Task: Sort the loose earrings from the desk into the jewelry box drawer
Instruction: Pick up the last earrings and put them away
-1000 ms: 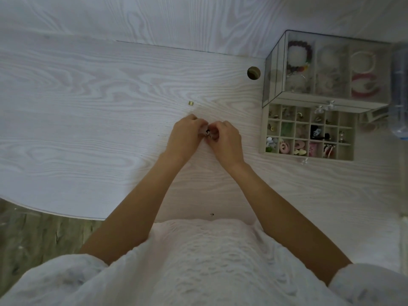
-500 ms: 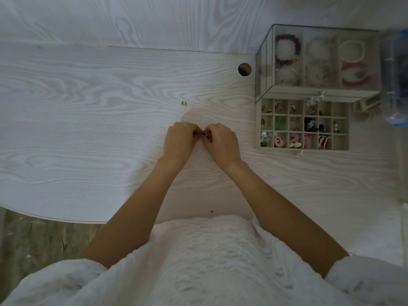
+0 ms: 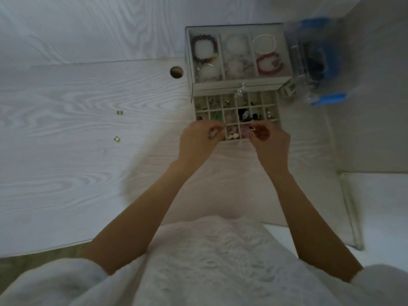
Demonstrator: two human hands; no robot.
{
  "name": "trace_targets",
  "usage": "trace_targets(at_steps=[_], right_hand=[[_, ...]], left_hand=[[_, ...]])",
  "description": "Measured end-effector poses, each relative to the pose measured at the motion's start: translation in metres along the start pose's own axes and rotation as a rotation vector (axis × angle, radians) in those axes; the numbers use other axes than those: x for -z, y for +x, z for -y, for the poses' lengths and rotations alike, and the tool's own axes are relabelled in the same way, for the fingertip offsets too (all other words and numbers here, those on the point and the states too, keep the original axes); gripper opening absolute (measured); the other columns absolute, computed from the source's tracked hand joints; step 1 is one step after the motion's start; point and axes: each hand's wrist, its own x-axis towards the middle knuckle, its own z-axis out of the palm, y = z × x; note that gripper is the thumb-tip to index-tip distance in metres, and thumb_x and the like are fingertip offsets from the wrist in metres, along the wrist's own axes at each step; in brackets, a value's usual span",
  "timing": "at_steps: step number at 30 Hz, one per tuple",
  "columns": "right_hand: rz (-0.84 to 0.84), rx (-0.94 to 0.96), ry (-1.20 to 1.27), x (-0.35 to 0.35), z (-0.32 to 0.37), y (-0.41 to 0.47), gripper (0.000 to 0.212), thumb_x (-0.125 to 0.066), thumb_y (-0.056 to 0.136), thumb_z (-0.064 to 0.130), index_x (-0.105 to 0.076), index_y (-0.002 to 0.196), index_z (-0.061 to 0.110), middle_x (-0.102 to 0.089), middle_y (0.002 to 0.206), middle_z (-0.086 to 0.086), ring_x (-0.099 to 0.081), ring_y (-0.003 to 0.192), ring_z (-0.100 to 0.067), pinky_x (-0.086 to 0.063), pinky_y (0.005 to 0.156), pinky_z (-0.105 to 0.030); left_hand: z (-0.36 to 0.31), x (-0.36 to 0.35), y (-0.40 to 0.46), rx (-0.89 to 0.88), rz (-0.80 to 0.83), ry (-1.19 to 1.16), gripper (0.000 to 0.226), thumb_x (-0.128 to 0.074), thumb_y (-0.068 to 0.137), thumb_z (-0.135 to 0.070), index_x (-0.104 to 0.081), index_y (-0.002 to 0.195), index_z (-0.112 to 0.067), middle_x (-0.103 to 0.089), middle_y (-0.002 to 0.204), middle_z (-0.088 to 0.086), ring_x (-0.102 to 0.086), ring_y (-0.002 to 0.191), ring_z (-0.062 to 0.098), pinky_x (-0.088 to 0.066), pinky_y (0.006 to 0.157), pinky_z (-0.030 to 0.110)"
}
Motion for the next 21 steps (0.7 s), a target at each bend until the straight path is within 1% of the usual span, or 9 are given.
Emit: trace_targets(at_steps=[2,3,6,9,13,16,18,20,21], right_hand=[[-0.052,-0.010,-0.069,0.014,-0.025,0.012,0.013,-0.069,0.080,0.015,-0.069,0.092,0.010,-0.069,0.078,-0.008,-0.064,0.070,-0.018,-0.049,0.069,-0.023],[-0.055,-0.022,-0.117,0.022,-0.037,0.018,0.013,-0.068,0.081,0.016,-0.068,0.093,0.010,-0.069,0.081,-0.009,-0.064,0.072,-0.021,-0.047,0.069,-0.025],[-0.023,-0.080,-0.266,0.028,-0.062,0.033,0.015,-0.064,0.085,0.019,-0.067,0.098,0.012,-0.068,0.090,-0.011,-0.062,0.081,-0.023,-0.038,0.068,-0.022],[0.033,-0.036,-0.302,0.029,-0.073,0.042,0.017,-0.064,0.085,0.018,-0.067,0.100,0.011,-0.065,0.095,-0.013,-0.061,0.084,-0.026,-0.039,0.069,-0.026],[0.096,0.039,-0.277,0.030,-0.080,0.044,0.020,-0.063,0.087,0.018,-0.068,0.102,0.007,-0.062,0.098,-0.018,-0.059,0.087,-0.030,-0.046,0.075,-0.034],[0.056,0.097,-0.246,0.035,-0.078,0.040,0.015,-0.059,0.089,0.013,-0.070,0.098,0.008,-0.062,0.094,-0.017,-0.058,0.084,-0.031,-0.047,0.074,-0.036],[-0.002,0.217,-0.293,0.038,-0.068,0.033,0.013,-0.057,0.089,0.011,-0.068,0.095,0.006,-0.062,0.090,-0.016,-0.057,0.082,-0.030,-0.046,0.070,-0.036],[-0.017,0.432,-0.370,0.034,-0.050,0.022,0.011,-0.057,0.089,0.011,-0.066,0.093,0.006,-0.062,0.086,-0.013,-0.056,0.080,-0.027,-0.044,0.065,-0.032],[0.004,0.529,-0.383,0.030,-0.040,0.016,0.010,-0.057,0.089,0.010,-0.066,0.093,0.008,-0.062,0.086,-0.011,-0.056,0.079,-0.026,-0.045,0.064,-0.031]], left_hand=[[-0.007,-0.021,0.005,-0.161,-0.009,0.235,0.010,-0.071,0.078,-0.025,-0.073,0.088,-0.022,-0.072,0.084,-0.002,-0.061,0.080,0.018,-0.045,0.066,0.024],[-0.011,-0.034,0.007,-0.229,-0.008,0.319,0.010,-0.074,0.074,-0.024,-0.073,0.084,-0.022,-0.072,0.081,-0.001,-0.060,0.078,0.022,-0.046,0.065,0.026],[-0.014,-0.056,0.012,-0.299,0.010,0.451,0.009,-0.074,0.073,-0.022,-0.074,0.082,-0.020,-0.072,0.080,0.001,-0.060,0.080,0.026,-0.049,0.066,0.031],[-0.015,-0.065,0.012,-0.303,0.033,0.467,0.009,-0.072,0.075,-0.017,-0.074,0.083,-0.021,-0.072,0.081,0.001,-0.060,0.083,0.026,-0.049,0.068,0.033],[-0.014,-0.069,0.014,-0.282,0.038,0.465,0.011,-0.071,0.075,-0.015,-0.074,0.082,-0.024,-0.073,0.077,-0.002,-0.060,0.078,0.024,-0.051,0.062,0.032],[-0.015,-0.066,0.013,-0.314,0.047,0.443,0.012,-0.071,0.076,-0.013,-0.075,0.083,-0.022,-0.073,0.077,-0.001,-0.060,0.077,0.025,-0.052,0.060,0.031],[-0.020,-0.056,0.012,-0.367,0.088,0.363,0.011,-0.067,0.081,-0.016,-0.073,0.090,-0.019,-0.073,0.081,-0.001,-0.061,0.082,0.024,-0.049,0.062,0.027],[-0.021,-0.035,0.005,-0.376,0.104,0.254,0.016,-0.058,0.087,-0.025,-0.069,0.097,-0.018,-0.071,0.085,-0.002,-0.059,0.086,0.018,-0.045,0.064,0.025],[-0.019,-0.023,-0.001,-0.372,0.073,0.224,0.019,-0.054,0.088,-0.029,-0.067,0.098,-0.019,-0.070,0.085,-0.003,-0.058,0.085,0.015,-0.044,0.064,0.024]])
